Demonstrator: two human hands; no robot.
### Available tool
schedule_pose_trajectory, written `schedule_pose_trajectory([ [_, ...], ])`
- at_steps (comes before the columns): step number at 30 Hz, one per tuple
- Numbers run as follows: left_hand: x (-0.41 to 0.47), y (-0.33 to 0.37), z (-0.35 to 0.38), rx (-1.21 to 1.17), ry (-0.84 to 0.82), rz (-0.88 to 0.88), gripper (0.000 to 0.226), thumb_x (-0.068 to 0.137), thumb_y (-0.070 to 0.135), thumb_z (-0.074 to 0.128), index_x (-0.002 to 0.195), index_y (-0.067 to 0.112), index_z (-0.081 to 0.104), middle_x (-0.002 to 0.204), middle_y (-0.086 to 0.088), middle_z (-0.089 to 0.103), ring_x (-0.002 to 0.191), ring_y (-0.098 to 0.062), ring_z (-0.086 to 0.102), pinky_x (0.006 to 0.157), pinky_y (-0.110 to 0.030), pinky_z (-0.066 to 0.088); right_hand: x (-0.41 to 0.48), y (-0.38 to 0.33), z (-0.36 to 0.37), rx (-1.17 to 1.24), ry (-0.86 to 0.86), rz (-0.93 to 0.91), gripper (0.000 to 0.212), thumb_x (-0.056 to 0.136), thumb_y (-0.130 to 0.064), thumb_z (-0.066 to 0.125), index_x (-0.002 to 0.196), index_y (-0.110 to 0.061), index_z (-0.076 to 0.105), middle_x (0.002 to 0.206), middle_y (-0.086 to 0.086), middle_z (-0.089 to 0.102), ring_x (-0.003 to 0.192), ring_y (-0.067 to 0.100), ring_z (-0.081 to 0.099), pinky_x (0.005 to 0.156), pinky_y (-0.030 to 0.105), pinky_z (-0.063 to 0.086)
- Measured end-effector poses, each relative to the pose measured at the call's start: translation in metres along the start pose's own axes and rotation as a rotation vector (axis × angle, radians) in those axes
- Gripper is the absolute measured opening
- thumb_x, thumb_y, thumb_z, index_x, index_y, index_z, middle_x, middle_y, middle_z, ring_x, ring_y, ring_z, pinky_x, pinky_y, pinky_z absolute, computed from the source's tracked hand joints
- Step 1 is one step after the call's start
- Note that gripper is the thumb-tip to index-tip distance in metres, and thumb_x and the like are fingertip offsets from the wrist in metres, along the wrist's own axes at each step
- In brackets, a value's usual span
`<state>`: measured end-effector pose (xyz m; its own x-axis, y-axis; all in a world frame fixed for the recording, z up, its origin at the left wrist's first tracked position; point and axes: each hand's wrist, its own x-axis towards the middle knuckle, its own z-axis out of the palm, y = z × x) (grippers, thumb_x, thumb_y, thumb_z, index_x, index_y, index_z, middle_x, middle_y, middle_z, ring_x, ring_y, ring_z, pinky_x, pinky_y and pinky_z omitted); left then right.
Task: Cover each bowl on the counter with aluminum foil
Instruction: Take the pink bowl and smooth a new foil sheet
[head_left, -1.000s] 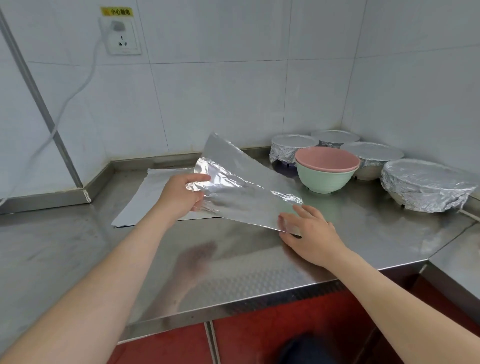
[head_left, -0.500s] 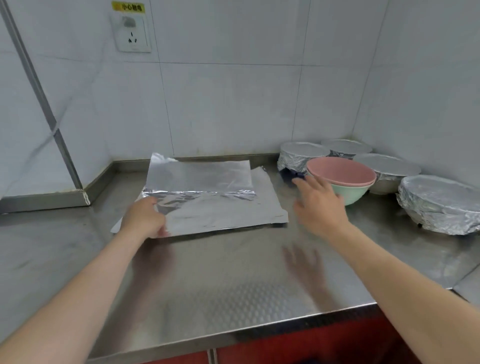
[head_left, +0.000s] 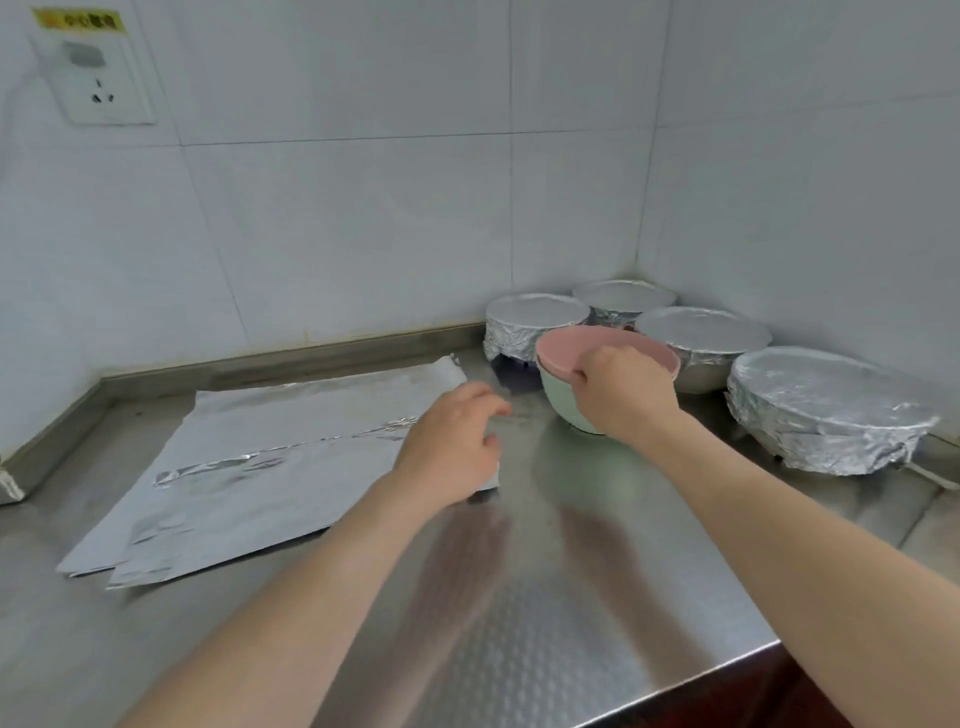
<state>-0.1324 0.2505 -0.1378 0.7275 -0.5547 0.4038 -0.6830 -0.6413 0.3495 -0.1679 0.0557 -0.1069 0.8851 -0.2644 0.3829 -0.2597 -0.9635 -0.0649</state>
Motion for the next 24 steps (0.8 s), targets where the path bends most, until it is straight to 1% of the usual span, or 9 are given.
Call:
schedule_pose_trajectory([
  [2, 0.024, 0.023, 0.015, -0.077, 0.017, 0.063, 0.036, 0.087, 0.016, 0.057, 0.122, 0.019, 0.061, 0.13, 0.004, 0.053, 0.112, -0.019, 0.053, 0.094, -0.033, 0.043, 0.003, 0.006, -0.003, 0.022, 0.062, -0.006, 0.019, 0.091, -0.014, 0.051, 0.099, -0.011, 0.068, 0.091, 0.009, 0.068, 0.084, 0.032, 0.063, 0.061, 0.03, 0.04],
  [6, 0.054, 0.041, 0.04, -0.142, 0.012, 0.057, 0.032, 0.087, 0.023, 0.063, 0.119, 0.017, 0.058, 0.12, 0.001, 0.056, 0.103, -0.02, 0.057, 0.086, -0.033, 0.045, 0.004, 0.019, -0.017, 0.116, 0.122, 0.011, 0.016, 0.088, -0.009, 0.051, 0.1, -0.01, 0.061, 0.092, 0.007, 0.061, 0.09, 0.033, 0.058, 0.064, 0.033, 0.037],
  [8, 0.061, 0.041, 0.047, -0.148, 0.035, 0.064, 0.028, 0.086, 0.026, 0.066, 0.11, 0.014, 0.056, 0.11, -0.001, 0.056, 0.097, -0.022, 0.056, 0.083, -0.037, 0.045, 0.005, 0.027, -0.022, 0.234, 0.141, 0.029, 0.018, 0.084, -0.007, 0.053, 0.099, -0.011, 0.061, 0.09, 0.007, 0.061, 0.089, 0.034, 0.057, 0.066, 0.035, 0.042],
  [12, 0.068, 0.044, 0.059, -0.213, 0.084, 0.026, 0.036, 0.082, 0.03, 0.071, 0.105, 0.016, 0.046, 0.103, 0.001, 0.052, 0.091, -0.023, 0.056, 0.074, -0.039, 0.048, 0.001, 0.046, -0.022, 0.408, 0.234, 0.068, 0.014, 0.085, -0.008, 0.057, 0.097, -0.006, 0.063, 0.094, 0.011, 0.067, 0.089, 0.036, 0.057, 0.074, 0.04, 0.048],
  [17, 0.07, 0.05, 0.058, -0.226, 0.123, 0.009, 0.049, 0.078, 0.032, 0.073, 0.114, 0.027, 0.04, 0.091, 0.003, 0.055, 0.083, -0.017, 0.055, 0.066, -0.034, 0.044, -0.006, 0.052, -0.018, 0.595, 0.358, 0.076, 0.006, 0.085, -0.004, 0.059, 0.09, -0.007, 0.057, 0.084, 0.008, 0.065, 0.082, 0.032, 0.056, 0.071, 0.04, 0.044],
  [20, 0.073, 0.053, 0.061, -0.127, 0.01, -0.011, 0.048, 0.081, 0.037, 0.07, 0.121, 0.03, 0.045, 0.078, 0.006, 0.057, 0.075, -0.018, 0.058, 0.067, -0.034, 0.046, -0.01, 0.057, -0.019, 0.683, 0.435, 0.084, 0.014, 0.087, -0.002, 0.059, 0.082, -0.011, 0.05, 0.077, 0.002, 0.059, 0.076, 0.026, 0.053, 0.065, 0.036, 0.038],
  [22, 0.074, 0.054, 0.064, -0.077, -0.033, -0.023, 0.027, 0.084, 0.041, 0.067, 0.105, 0.027, 0.059, 0.07, 0.006, 0.061, 0.073, -0.02, 0.063, 0.065, -0.032, 0.046, -0.013, 0.058, -0.022, 0.727, 0.495, 0.067, 0.02, 0.087, -0.001, 0.06, 0.08, -0.014, 0.046, 0.075, -0.001, 0.055, 0.072, 0.022, 0.05, 0.061, 0.031, 0.032],
  [23, 0.074, 0.053, 0.064, -0.076, -0.026, -0.034, 0.018, 0.085, 0.042, 0.066, 0.091, 0.025, 0.061, 0.066, 0.006, 0.061, 0.073, -0.021, 0.063, 0.061, -0.031, 0.042, -0.015, 0.058, -0.023, 0.738, 0.521, 0.047, 0.022, 0.087, 0.0, 0.06, 0.079, -0.015, 0.046, 0.074, -0.003, 0.054, 0.071, 0.02, 0.048, 0.061, 0.029, 0.03],
  [24, 0.074, 0.052, 0.062, -0.082, -0.006, -0.042, 0.019, 0.086, 0.042, 0.066, 0.08, 0.026, 0.057, 0.065, 0.005, 0.062, 0.073, -0.022, 0.062, 0.059, -0.031, 0.039, -0.018, 0.059, -0.025, 0.738, 0.545, 0.02, 0.022, 0.086, 0.0, 0.06, 0.079, -0.015, 0.046, 0.074, -0.004, 0.053, 0.071, 0.019, 0.047, 0.062, 0.028, 0.031],
])
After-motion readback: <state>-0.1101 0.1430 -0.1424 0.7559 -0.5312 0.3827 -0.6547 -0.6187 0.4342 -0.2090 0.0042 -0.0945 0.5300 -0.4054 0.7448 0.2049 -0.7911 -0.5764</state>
